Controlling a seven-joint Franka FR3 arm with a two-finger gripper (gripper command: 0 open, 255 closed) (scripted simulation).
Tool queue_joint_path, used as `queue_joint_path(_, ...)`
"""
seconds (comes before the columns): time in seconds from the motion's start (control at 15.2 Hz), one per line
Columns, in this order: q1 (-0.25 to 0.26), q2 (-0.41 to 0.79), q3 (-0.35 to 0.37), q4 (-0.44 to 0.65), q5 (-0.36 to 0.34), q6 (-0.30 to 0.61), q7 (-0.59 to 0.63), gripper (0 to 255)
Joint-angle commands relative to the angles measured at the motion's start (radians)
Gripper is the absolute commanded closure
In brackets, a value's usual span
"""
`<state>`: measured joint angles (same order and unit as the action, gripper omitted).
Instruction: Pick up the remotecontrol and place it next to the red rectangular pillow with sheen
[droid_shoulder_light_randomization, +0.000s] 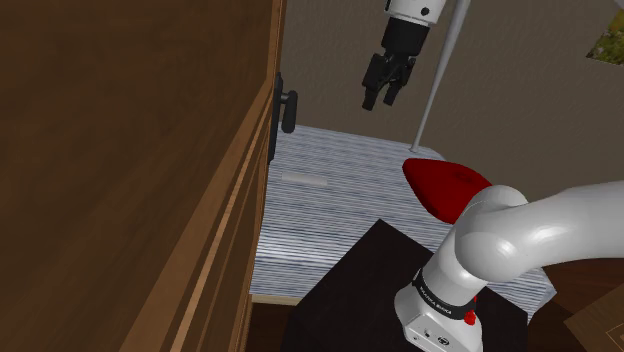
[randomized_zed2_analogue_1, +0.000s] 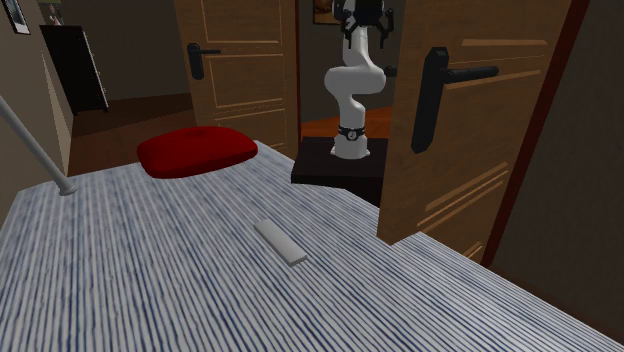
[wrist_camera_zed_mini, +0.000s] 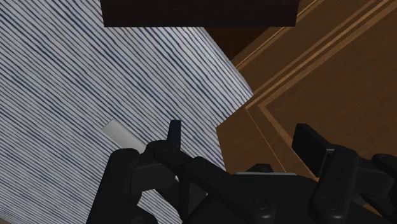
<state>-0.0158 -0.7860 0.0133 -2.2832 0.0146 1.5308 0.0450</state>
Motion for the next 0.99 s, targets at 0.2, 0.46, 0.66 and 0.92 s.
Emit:
queue_joint_path(0.2, -0.001, 0.033, -0.043, -0.057, -0.027, 0.087, -0.071, 0)
queue_joint_path(0.46, -0.003, 0.099, -0.100, -0.113, -0.059, 0.207, -0.163, 0)
queue_joint_path(0.66, -0.004, 0.166, -0.142, -0.140, -0.079, 0.299, -0.232, 0)
queue_joint_path(0.92, -0.002, 0.276, -0.198, -0.154, -0.095, 0.421, -0.325, 0)
